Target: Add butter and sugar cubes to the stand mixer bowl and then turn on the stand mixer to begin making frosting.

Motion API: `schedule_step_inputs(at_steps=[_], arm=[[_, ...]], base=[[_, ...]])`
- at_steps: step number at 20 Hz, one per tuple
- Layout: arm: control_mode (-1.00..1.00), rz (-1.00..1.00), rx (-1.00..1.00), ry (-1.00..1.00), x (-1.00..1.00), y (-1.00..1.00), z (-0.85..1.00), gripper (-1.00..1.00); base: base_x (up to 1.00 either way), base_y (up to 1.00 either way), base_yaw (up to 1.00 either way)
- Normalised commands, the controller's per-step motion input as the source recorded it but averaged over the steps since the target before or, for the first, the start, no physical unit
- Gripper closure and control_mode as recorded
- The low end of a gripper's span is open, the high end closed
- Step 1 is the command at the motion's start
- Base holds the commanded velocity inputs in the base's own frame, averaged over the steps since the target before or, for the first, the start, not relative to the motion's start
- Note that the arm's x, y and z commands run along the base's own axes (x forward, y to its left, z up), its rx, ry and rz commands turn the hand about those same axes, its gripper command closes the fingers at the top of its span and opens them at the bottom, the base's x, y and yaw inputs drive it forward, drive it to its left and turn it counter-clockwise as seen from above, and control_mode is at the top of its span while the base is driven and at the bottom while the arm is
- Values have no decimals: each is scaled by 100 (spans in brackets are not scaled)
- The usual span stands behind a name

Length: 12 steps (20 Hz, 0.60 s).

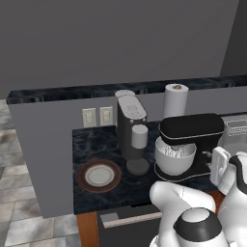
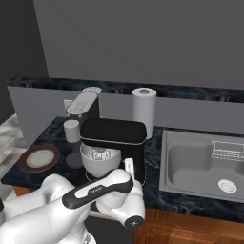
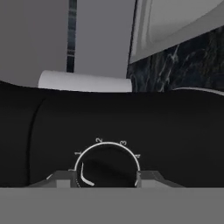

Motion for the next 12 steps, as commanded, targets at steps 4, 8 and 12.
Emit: schedule_step_inputs(at_steps=[4, 8, 12], arm=[[-100, -4, 11, 2, -1, 0, 0, 100], [-100, -4, 10, 3, -1, 0, 0, 100], [-100, -4, 9, 2, -4, 0, 0, 100]], base=[[0, 0, 0], [0, 0, 0], [0, 0, 0]])
